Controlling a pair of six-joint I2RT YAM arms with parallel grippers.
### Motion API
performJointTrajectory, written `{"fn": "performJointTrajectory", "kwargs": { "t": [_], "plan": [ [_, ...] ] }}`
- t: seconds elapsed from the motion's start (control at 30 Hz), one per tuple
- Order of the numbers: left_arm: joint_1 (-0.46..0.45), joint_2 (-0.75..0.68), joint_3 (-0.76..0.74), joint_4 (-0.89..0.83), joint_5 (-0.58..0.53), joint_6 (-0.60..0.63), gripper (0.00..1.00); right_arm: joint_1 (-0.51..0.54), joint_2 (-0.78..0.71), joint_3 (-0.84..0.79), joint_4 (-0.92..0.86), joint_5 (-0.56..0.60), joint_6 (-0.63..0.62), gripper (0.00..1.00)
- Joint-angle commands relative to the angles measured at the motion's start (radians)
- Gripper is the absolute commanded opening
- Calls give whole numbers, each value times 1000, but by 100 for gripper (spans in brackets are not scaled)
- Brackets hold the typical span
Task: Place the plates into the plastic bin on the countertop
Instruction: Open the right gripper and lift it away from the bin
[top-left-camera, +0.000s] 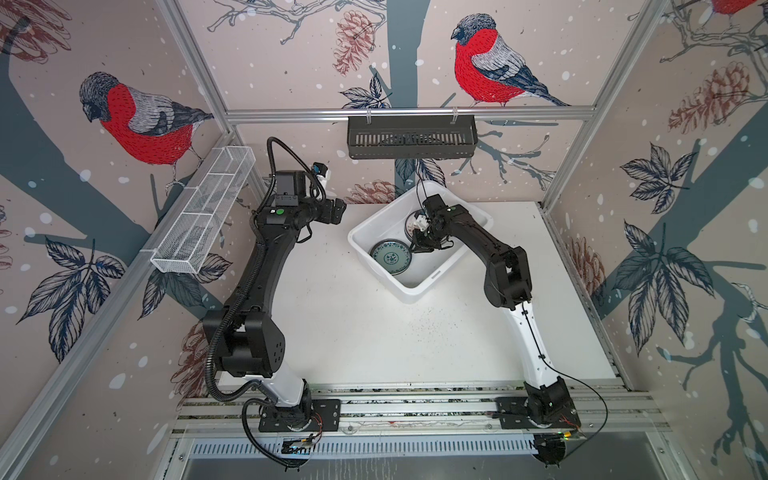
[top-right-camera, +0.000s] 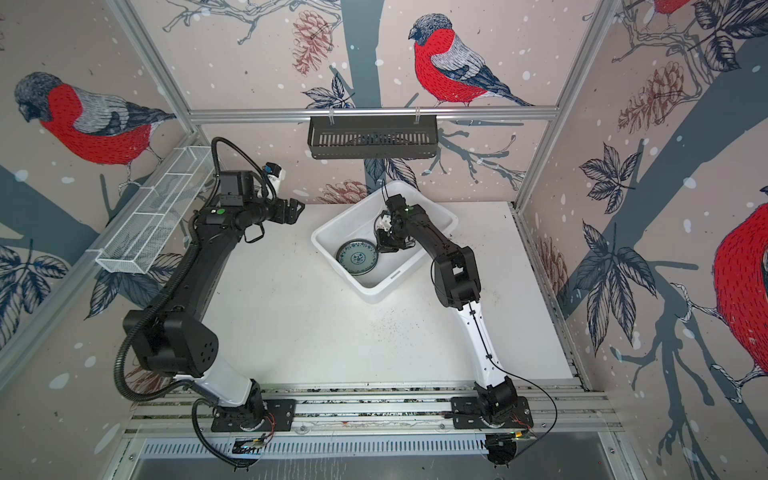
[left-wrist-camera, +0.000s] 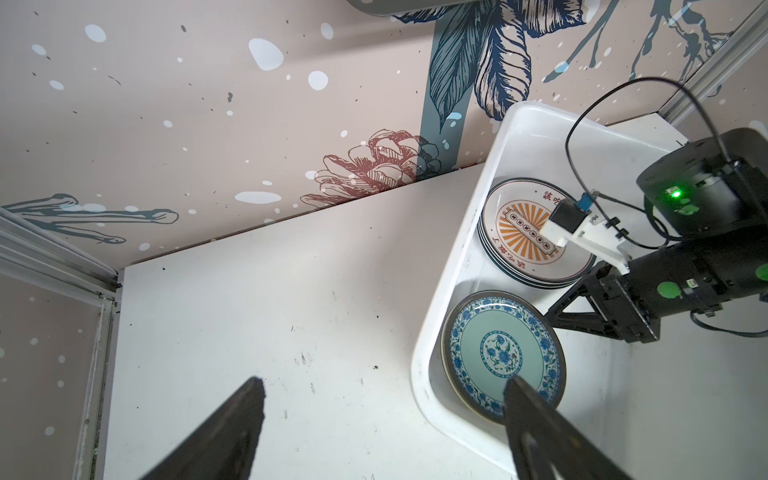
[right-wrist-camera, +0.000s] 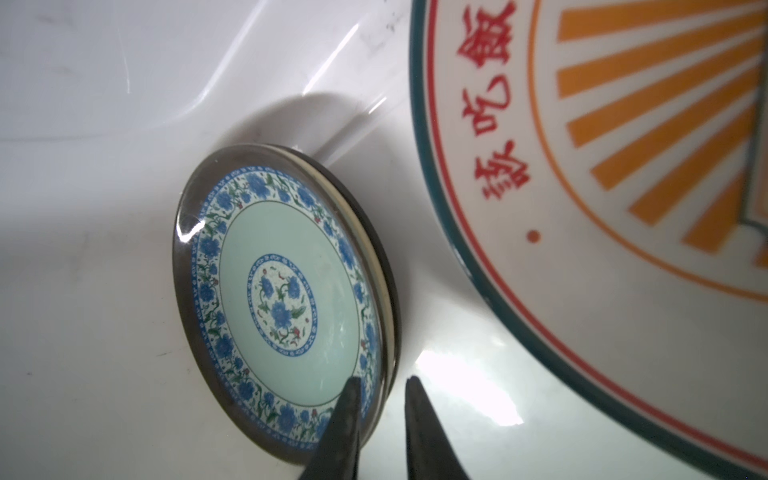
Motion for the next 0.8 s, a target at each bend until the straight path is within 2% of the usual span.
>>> {"fn": "performJointTrajectory", "kwargs": {
  "t": [0.0, 0.13, 0.33, 0.5, 0.77],
  "plan": [
    [5, 8, 18, 25, -42, 1, 91, -12, -43, 33, 11, 50, 9, 22],
    [20, 6, 5, 57, -95, 14, 93, -47, -123, 44, 90, 95, 35, 24],
    [68, 5, 8, 95, -135, -36, 96, -99, -262, -39, 215, 104, 50, 26],
    [72, -27, -29, 90, -161, -62, 98, -110, -378, -186, 264, 120, 26, 26],
    [81, -123, -163, 103, -201, -132, 98, -166, -628, -488, 501, 171, 58, 30]
  ]
}}
